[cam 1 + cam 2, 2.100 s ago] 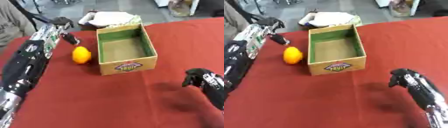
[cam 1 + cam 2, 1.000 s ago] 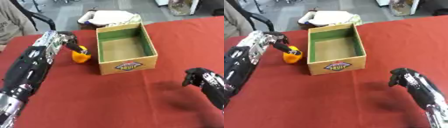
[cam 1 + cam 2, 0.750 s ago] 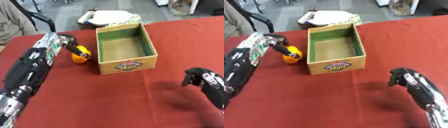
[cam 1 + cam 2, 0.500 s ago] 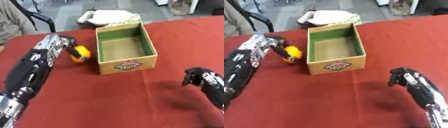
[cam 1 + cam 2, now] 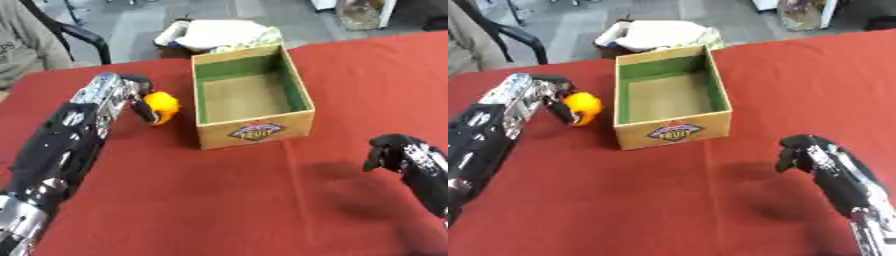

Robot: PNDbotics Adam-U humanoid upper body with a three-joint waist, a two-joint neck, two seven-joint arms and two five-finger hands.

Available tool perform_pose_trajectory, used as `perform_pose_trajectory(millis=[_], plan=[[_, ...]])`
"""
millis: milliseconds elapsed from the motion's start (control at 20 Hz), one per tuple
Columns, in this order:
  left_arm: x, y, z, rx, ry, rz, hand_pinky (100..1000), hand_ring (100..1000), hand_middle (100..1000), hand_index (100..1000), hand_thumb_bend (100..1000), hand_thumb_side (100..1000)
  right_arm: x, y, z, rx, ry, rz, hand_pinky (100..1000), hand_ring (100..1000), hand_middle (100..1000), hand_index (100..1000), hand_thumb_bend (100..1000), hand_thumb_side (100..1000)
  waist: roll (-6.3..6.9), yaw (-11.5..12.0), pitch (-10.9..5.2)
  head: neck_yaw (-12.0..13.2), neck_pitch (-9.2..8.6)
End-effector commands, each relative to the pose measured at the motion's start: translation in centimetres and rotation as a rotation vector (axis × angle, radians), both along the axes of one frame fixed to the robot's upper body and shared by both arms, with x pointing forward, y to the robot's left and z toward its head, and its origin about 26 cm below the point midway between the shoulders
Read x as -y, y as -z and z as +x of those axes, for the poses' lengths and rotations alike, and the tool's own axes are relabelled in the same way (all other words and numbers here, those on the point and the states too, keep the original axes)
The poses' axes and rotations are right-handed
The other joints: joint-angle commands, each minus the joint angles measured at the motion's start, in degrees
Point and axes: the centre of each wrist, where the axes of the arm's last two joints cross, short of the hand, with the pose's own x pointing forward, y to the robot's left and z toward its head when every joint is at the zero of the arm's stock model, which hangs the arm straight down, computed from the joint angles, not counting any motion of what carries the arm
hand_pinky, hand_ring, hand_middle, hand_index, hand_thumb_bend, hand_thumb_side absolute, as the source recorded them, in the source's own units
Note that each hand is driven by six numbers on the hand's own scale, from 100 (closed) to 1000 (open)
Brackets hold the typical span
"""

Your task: Pick up objects on the table and place them in the box.

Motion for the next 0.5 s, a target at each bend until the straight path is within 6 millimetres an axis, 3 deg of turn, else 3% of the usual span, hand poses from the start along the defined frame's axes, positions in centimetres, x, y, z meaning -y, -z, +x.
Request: perform_pose_trajectory(millis=[50, 250, 500], plan=[[-0.5, -2.1, -0.1, 0.101, 0.005, 0.005, 587, 510, 493, 658, 100, 258, 0.1, -1.0, 0.2, 0.03, -0.002, -0.008, 570, 544, 519, 691, 100, 709, -0.29, 0.03, -0.79, -0.11, -0.29], [-0.4, -3.4, -0.4, 0.229, 0.028, 0.013, 510, 431, 402, 559, 100, 248, 0.1, -1.0, 0.2, 0.03, -0.002, -0.008, 570, 544, 518, 691, 100, 709, -0.27, 0.02, -0.87, -0.13, -0.37], [-0.3, -5.9, -1.0, 0.375, 0.06, 0.042, 477, 389, 356, 518, 100, 245, 0.1, -0.9, 0.1, 0.029, 0.0, -0.009, 570, 544, 518, 691, 100, 711, -0.23, 0.03, -0.95, -0.21, -0.49]])
